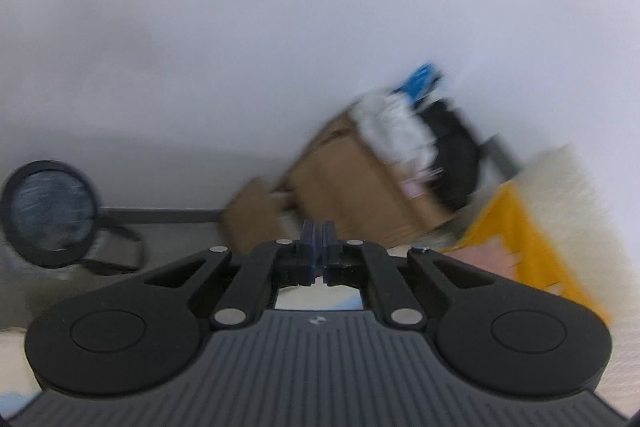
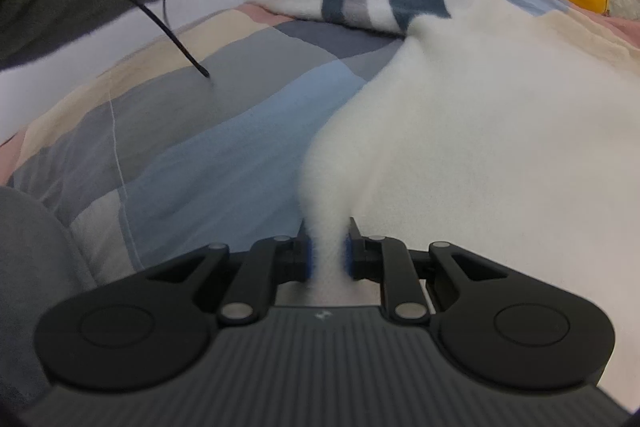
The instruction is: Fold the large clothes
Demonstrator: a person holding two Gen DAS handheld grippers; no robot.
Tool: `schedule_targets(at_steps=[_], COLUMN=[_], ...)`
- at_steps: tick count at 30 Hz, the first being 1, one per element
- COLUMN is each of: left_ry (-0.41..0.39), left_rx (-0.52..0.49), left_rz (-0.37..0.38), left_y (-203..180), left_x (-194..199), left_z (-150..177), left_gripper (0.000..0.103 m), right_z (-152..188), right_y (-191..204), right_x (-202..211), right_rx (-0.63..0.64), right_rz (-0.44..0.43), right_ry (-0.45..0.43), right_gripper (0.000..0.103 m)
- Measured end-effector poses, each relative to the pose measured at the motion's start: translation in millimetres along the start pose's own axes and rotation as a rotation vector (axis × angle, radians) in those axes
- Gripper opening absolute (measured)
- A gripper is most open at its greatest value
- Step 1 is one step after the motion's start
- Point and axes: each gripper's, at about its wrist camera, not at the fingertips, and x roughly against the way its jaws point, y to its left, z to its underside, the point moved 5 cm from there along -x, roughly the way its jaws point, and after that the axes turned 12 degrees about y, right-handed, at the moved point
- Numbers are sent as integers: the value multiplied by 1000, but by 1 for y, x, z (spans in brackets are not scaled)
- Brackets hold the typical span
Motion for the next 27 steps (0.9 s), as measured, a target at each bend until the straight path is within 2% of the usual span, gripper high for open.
schedule_targets(at_steps=[5, 10, 11, 13, 15, 16, 19, 21, 24, 27], left_ry=[82, 128, 131, 147, 175, 191, 243, 278, 364, 459], left_rx=[-49, -120, -139, -180, -215, -227, -283, -297, -295, -305], left_rz=[-81, -94, -89, -65, -49, -45, 0, 35, 78, 82], left_y=[33, 21, 11, -7, -25, -34, -61, -73, -81, -85], left_x=[-28, -37, -26, -9, 14, 25, 66, 91, 125, 154], left_z=[24, 39, 43, 49, 62, 70, 106, 134, 188, 247], left_gripper=[4, 4, 4, 5, 5, 6, 9, 16, 18, 18], right_z=[-3, -6, -6, -6, -4, -3, 2, 6, 13, 22], right_y=[1, 0, -1, -3, -6, -6, -7, -9, -17, -29], right_x=[-4, -2, 0, 4, 9, 13, 25, 36, 53, 64], right_rx=[-13, -51, -60, -86, -126, -143, -170, -202, -269, -317], right_rz=[8, 11, 8, 4, -30, -42, -55, -83, -108, -85], right_ry=[16, 13, 6, -7, -21, -31, -66, -94, -147, -173], right_gripper=[18, 21, 21, 29, 49, 51, 53, 53, 53, 53])
